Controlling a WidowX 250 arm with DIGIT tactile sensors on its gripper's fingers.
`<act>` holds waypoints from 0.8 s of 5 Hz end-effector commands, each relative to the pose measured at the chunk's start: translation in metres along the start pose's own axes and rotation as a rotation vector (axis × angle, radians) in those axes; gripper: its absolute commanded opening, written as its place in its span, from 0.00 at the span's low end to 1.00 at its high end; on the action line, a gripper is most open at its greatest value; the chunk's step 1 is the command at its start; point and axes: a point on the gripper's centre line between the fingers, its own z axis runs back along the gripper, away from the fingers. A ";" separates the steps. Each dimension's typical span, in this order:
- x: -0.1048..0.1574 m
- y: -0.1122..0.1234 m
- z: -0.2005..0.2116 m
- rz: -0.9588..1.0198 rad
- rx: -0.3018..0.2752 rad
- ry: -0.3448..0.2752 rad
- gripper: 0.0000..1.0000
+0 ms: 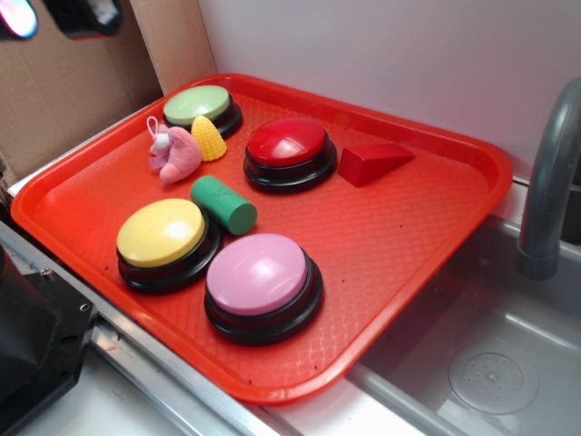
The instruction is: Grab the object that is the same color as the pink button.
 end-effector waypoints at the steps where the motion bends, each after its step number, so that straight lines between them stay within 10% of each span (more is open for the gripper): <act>1: 0.057 0.031 -0.064 0.471 0.075 -0.218 1.00; 4: 0.083 0.044 -0.152 0.527 0.176 -0.298 1.00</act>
